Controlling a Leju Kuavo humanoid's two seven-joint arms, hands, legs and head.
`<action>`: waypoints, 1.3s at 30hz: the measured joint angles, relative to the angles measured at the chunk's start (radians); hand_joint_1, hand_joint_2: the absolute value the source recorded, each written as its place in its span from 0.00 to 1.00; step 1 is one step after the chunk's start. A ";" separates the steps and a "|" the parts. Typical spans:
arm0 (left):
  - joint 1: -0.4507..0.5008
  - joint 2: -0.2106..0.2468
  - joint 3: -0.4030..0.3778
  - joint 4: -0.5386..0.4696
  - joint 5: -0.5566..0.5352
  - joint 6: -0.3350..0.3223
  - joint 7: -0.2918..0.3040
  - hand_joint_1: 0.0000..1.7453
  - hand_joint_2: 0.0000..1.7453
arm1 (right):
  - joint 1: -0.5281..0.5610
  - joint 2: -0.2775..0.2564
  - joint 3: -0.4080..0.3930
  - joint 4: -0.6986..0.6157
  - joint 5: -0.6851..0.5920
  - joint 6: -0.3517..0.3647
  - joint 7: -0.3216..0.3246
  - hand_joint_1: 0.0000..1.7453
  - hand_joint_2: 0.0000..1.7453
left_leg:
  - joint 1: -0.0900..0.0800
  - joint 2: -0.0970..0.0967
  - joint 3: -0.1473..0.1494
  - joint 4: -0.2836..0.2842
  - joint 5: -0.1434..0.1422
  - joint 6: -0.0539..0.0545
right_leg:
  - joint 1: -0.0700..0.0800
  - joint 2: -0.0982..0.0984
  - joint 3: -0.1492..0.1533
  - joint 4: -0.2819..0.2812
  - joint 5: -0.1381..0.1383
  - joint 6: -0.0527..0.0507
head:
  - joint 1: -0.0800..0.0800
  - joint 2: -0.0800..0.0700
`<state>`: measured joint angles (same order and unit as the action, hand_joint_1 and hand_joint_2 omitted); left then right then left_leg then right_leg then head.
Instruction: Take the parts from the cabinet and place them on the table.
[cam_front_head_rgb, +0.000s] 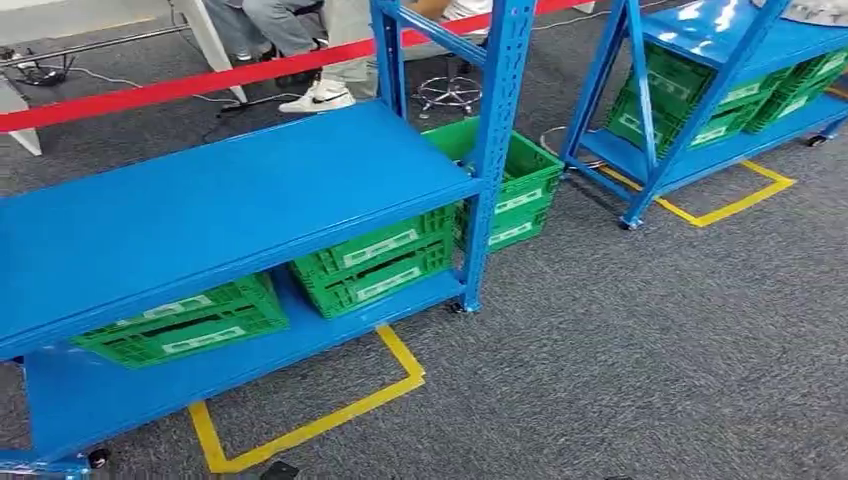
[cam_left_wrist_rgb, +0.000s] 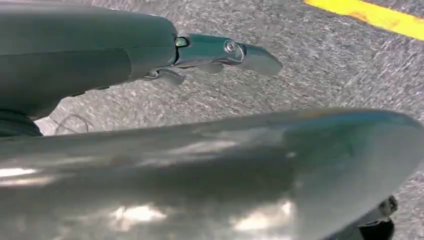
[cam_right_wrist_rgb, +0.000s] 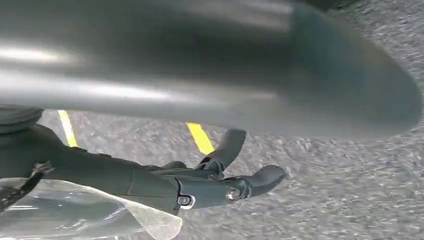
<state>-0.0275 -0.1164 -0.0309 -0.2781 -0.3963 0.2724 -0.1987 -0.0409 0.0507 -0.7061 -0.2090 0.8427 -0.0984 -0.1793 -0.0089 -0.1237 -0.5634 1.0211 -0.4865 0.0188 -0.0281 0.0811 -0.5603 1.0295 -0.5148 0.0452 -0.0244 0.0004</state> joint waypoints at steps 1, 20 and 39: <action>0.003 0.000 0.000 0.000 0.002 0.000 0.000 0.00 0.00 | 0.001 0.000 0.000 0.000 0.000 0.000 0.000 0.00 0.00 | 0.003 -0.012 -0.002 -0.003 0.003 -0.006 | 0.004 -0.008 0.001 0.003 -0.001 -0.005 | 0.002 0.000; 0.007 0.005 -0.003 0.000 0.011 0.002 0.000 0.00 0.00 | -0.007 0.001 0.005 -0.001 0.002 0.001 -0.003 0.00 0.00 | 0.004 0.149 -0.008 -0.014 0.023 0.015 | 0.006 -0.110 0.049 0.039 -0.095 0.007 | -0.010 0.000; 0.005 0.003 -0.011 0.000 0.029 0.005 -0.002 0.00 0.00 | 0.008 0.001 0.007 0.001 -0.007 -0.002 -0.005 0.00 0.00 | 0.015 0.118 -0.153 0.304 -0.131 -0.046 | 0.004 -0.112 0.023 -0.009 -0.011 -0.040 | -0.016 0.000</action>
<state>-0.0227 -0.1133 -0.0416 -0.2781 -0.3677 0.2770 -0.2003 -0.0325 0.0519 -0.6992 -0.2079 0.8358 -0.1007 -0.1839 0.0063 -0.0061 -0.7162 1.3254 -0.6172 -0.0269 -0.0244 -0.0310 -0.5368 1.0200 -0.5258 0.0052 -0.0401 0.0004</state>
